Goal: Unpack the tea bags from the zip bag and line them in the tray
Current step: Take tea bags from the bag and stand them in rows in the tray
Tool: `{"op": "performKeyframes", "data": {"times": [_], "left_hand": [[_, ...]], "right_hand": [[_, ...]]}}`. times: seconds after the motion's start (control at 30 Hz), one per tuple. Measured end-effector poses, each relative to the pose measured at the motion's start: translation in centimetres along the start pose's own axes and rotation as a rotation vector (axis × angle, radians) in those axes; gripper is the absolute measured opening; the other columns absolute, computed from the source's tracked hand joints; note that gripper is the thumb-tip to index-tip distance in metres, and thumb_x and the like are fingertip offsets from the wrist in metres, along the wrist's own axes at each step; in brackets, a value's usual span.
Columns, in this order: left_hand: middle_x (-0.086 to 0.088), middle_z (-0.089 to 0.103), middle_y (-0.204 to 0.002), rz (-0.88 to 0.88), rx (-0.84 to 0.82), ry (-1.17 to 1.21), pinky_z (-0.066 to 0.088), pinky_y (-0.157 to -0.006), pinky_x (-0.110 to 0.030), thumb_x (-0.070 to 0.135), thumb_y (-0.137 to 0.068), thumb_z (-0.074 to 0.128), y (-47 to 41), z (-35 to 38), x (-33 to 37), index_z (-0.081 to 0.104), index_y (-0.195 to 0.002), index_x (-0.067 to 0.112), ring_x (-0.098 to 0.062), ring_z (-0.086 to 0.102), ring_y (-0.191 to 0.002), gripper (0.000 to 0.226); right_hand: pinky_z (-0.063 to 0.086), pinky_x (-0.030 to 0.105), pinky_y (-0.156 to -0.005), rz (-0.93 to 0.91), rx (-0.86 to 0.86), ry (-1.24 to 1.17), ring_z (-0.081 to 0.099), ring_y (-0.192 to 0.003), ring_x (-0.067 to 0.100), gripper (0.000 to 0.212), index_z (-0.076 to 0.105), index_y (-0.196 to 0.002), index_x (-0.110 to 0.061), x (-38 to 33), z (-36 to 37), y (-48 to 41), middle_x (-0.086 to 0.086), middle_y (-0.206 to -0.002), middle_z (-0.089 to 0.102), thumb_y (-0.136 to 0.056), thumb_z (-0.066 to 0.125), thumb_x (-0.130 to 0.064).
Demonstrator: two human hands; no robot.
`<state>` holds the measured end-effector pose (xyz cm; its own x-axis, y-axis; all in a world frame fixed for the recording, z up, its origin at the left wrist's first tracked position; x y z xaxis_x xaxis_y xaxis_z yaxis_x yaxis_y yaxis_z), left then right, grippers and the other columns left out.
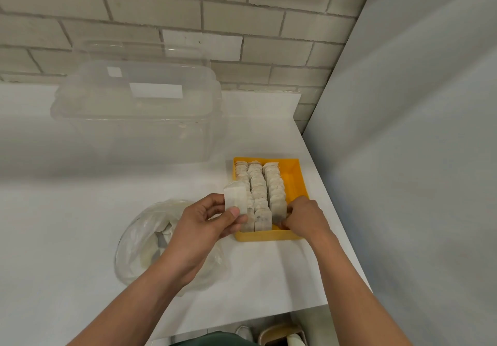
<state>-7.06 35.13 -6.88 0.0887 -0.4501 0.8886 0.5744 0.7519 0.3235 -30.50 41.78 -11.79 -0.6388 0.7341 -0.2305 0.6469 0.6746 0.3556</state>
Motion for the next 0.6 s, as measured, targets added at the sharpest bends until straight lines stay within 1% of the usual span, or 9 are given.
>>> {"op": "performKeyframes", "data": {"times": [0.07,0.13,0.2,0.27,0.33,0.4,0.43,0.53,0.6], "left_hand": [[-0.010,0.078,-0.094,0.012,0.011,-0.024,0.061,-0.082,-0.028,0.003,-0.096,0.069,0.0,-0.1,0.1,0.073,-0.100,0.010,-0.024,0.078,-0.091,0.010],[-0.014,0.078,-0.097,0.028,0.011,-0.050,0.060,-0.078,-0.024,0.002,-0.095,0.070,0.0,-0.1,0.1,0.073,-0.106,0.008,-0.022,0.077,-0.088,0.012],[-0.019,0.077,-0.098,0.043,0.012,-0.077,0.060,-0.077,-0.023,0.002,-0.094,0.070,0.0,-0.1,0.1,0.070,-0.109,0.005,-0.022,0.077,-0.087,0.015],[-0.019,0.077,-0.099,0.061,0.013,-0.119,0.060,-0.081,-0.026,0.003,-0.094,0.072,0.0,0.1,0.1,0.070,-0.109,0.006,-0.022,0.078,-0.088,0.016],[-0.013,0.079,-0.096,0.080,0.011,-0.174,0.060,-0.086,-0.031,0.005,-0.093,0.073,-0.1,0.3,0.2,0.071,-0.105,0.010,-0.024,0.078,-0.090,0.014],[-0.006,0.080,-0.091,0.098,0.001,-0.218,0.061,-0.086,-0.030,0.006,-0.092,0.075,-0.1,0.6,0.3,0.072,-0.101,0.014,-0.024,0.078,-0.091,0.012],[-0.004,0.080,-0.091,0.108,-0.011,-0.238,0.061,-0.086,-0.030,0.007,-0.092,0.075,-0.1,0.8,0.4,0.072,-0.100,0.014,-0.024,0.078,-0.090,0.011],[0.000,0.080,-0.089,0.146,-0.050,-0.340,0.060,-0.082,-0.027,0.010,-0.093,0.075,-0.3,1.3,0.7,0.073,-0.101,0.017,-0.019,0.077,-0.087,0.011],[0.005,0.080,-0.088,0.162,-0.079,-0.476,0.058,-0.080,-0.026,0.015,-0.093,0.076,-0.6,1.5,0.7,0.072,-0.103,0.021,-0.012,0.076,-0.083,0.012]], "right_hand": [[0.053,0.033,-0.077,-0.009,0.010,0.010,0.060,-0.090,0.024,0.035,0.067,-0.109,-0.015,0.1,-0.6,0.3,0.006,-0.103,0.063,-0.086,0.078,-0.038],[0.051,0.032,-0.079,-0.020,0.072,-0.062,0.063,-0.098,0.025,0.037,0.067,-0.119,-0.017,0.3,-1.4,0.9,0.005,-0.107,0.067,-0.087,0.075,-0.033],[0.053,0.031,-0.085,-0.082,0.157,-0.220,0.066,-0.098,0.019,0.042,0.067,-0.129,-0.022,0.2,-2.5,2.0,-0.004,-0.103,0.070,-0.088,0.073,-0.031],[0.054,0.029,-0.086,-0.167,0.185,-0.440,0.067,-0.092,0.007,0.040,0.069,-0.127,-0.028,-0.3,-3.6,3.6,-0.015,-0.097,0.072,-0.089,0.075,-0.037],[0.056,0.027,-0.085,-0.234,0.101,-0.719,0.069,-0.087,0.006,0.036,0.072,-0.122,-0.032,-1.3,-4.4,5.4,-0.017,-0.096,0.074,-0.088,0.078,-0.039],[0.061,0.034,-0.087,-0.285,-0.035,-0.952,0.073,-0.089,0.015,0.034,0.074,-0.120,-0.032,-2.2,-4.7,6.8,-0.011,-0.100,0.075,-0.087,0.080,-0.035],[0.062,0.037,-0.087,-0.310,-0.088,-1.011,0.074,-0.089,0.017,0.035,0.073,-0.121,-0.031,-2.5,-4.8,7.3,-0.008,-0.102,0.075,-0.087,0.081,-0.032],[0.062,0.039,-0.085,-0.393,-0.155,-0.990,0.072,-0.084,0.016,0.038,0.071,-0.126,-0.025,-2.7,-4.4,7.8,-0.002,-0.107,0.073,-0.088,0.080,-0.026],[0.061,0.038,-0.084,-0.418,-0.146,-0.943,0.072,-0.080,0.017,0.029,0.075,-0.116,-0.021,-2.6,-4.1,7.8,0.004,-0.105,0.075,-0.088,0.081,-0.024]]}}
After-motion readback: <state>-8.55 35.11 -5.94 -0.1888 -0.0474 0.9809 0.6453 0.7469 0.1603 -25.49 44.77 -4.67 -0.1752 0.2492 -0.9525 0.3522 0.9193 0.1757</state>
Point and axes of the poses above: each hand's wrist, its own y-axis away from the middle knuckle, its own z-axis out of the palm, x = y × z, the point moved 2 cm from there along -y, towards the middle knuckle
